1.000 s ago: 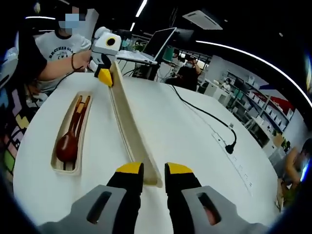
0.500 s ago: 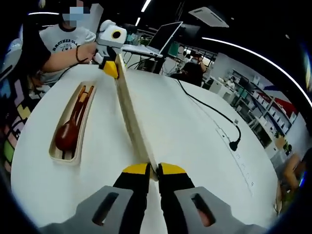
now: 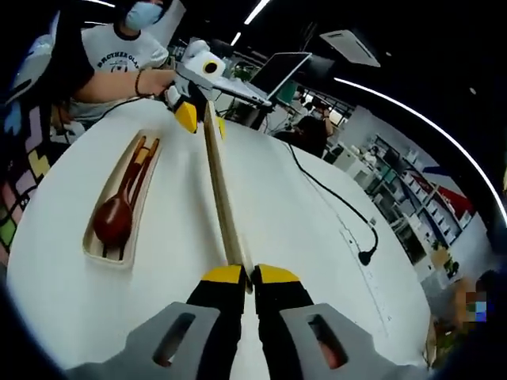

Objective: Arrange the utensils inside the cutlery case until each visible utensil rests in its matching compartment.

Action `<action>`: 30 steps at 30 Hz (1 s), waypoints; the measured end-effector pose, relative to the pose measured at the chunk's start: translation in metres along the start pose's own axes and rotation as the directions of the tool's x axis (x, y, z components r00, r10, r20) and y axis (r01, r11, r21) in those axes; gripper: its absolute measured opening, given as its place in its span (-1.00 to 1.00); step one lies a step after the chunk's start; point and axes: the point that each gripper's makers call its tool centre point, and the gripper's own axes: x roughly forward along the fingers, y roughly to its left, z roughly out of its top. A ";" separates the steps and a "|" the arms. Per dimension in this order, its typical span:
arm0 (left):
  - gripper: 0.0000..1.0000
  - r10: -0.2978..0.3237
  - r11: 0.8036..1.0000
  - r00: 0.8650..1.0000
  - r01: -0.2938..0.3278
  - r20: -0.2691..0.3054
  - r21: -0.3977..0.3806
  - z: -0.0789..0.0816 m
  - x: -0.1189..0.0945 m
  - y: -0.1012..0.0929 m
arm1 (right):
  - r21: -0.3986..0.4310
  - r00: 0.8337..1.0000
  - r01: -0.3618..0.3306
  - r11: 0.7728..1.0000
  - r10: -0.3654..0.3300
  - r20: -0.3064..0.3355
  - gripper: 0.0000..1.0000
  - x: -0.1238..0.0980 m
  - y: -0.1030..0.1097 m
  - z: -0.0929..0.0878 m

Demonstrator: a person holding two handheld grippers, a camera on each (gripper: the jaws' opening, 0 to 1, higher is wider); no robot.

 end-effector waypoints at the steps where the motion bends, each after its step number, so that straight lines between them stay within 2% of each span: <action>1: -0.19 -0.004 1.000 1.000 0.005 0.005 -0.021 0.000 0.000 -0.001 | -0.017 1.000 0.011 1.000 -0.011 0.006 -0.96 -0.001 0.000 0.002; 4: 0.00 -0.026 0.997 1.000 0.026 0.000 -0.078 -0.003 0.001 -0.005 | -0.049 0.999 0.034 0.998 -0.033 0.019 -0.96 -0.004 0.001 0.007; 7: 0.04 -0.028 0.996 1.000 0.027 -0.003 -0.084 -0.005 0.002 -0.007 | -0.096 0.998 0.061 0.993 -0.060 0.018 -0.96 -0.007 0.003 0.010; 10: 0.06 -0.025 0.995 1.000 0.023 -0.018 -0.093 -0.010 0.004 -0.010 | -0.179 0.994 0.110 0.978 -0.106 0.030 -0.97 -0.011 0.000 0.015; 12: 0.11 -0.036 0.993 0.999 0.033 -0.022 -0.111 -0.011 0.005 -0.013 | -0.227 0.989 0.147 0.963 -0.142 0.037 -0.97 -0.014 -0.001 0.019; 14: 0.25 -0.063 0.989 0.998 0.059 -0.027 -0.133 -0.013 0.006 -0.019 | -0.282 0.984 0.179 0.943 -0.172 0.050 -0.97 -0.017 0.000 0.022; 17: 0.35 -0.109 0.975 0.992 0.094 -0.065 -0.201 -0.021 0.009 -0.030 | -0.370 0.972 0.236 0.899 -0.223 0.077 -0.97 -0.022 -0.001 0.029; 20: 0.39 -0.121 0.966 0.992 0.107 -0.045 -0.237 -0.019 0.010 -0.032 | -0.399 0.958 0.287 0.871 -0.269 0.101 -0.97 -0.027 -0.001 0.033; 23: 0.37 -0.173 0.927 0.985 0.168 0.014 -0.335 -0.014 0.011 -0.041 | -0.467 0.936 0.347 0.813 -0.327 0.127 -0.96 -0.034 -0.005 0.039; 24: 0.37 -0.197 0.904 0.980 0.195 0.034 -0.380 -0.013 0.011 -0.047 | -0.487 0.930 0.364 0.794 -0.342 0.138 -0.96 -0.035 -0.005 0.041; 26: 0.37 -0.239 0.863 0.968 0.247 0.075 -0.441 -0.009 0.011 -0.054 | -0.503 0.927 0.369 0.782 -0.348 0.139 -0.96 -0.036 -0.002 0.040; 28: 0.38 -0.269 0.833 0.958 0.284 0.102 -0.475 -0.005 0.010 -0.061 | -0.514 0.923 0.379 0.770 -0.356 0.146 -0.96 -0.038 -0.001 0.041; 30: 0.43 -0.276 0.780 0.952 0.302 0.132 -0.548 -0.001 0.009 -0.064 | -0.537 0.912 0.402 0.742 -0.377 0.161 -0.96 -0.042 -0.003 0.043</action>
